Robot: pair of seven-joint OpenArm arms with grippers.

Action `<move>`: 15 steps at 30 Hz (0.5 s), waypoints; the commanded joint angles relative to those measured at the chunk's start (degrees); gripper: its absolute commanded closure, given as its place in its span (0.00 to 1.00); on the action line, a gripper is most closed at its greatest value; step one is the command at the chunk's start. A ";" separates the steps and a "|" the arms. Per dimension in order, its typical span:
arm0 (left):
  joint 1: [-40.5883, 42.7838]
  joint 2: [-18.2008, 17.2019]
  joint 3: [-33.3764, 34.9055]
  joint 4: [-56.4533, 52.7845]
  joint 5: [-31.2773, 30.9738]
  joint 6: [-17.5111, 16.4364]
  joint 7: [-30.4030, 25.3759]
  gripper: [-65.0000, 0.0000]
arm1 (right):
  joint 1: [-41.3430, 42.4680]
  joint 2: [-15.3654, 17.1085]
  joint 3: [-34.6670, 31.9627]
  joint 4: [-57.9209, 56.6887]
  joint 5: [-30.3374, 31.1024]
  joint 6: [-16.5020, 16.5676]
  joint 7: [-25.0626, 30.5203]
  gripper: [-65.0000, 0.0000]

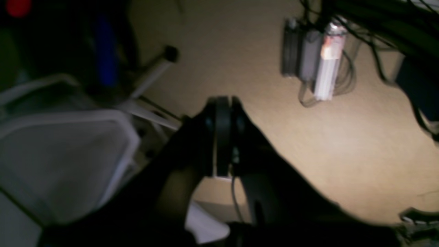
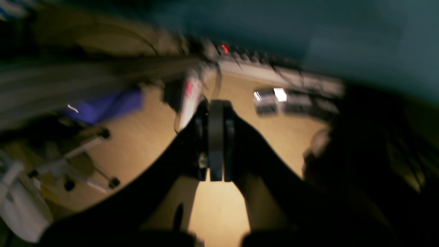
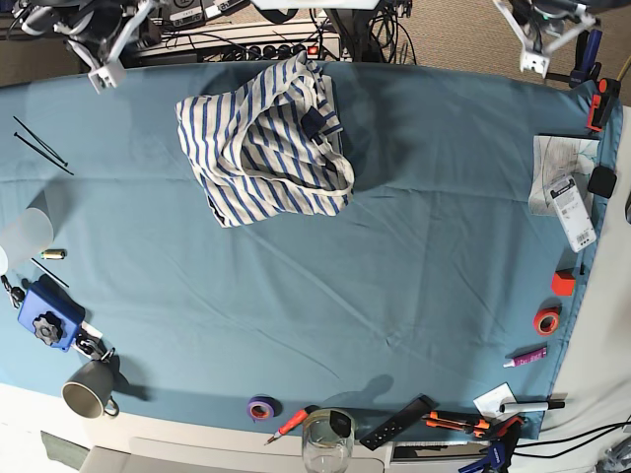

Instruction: Fold the T-shirt properly

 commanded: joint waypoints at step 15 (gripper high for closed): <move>4.98 0.17 -0.11 -12.76 -3.04 0.11 -9.75 1.00 | -2.73 -4.39 0.04 -11.04 -14.12 2.23 0.75 1.00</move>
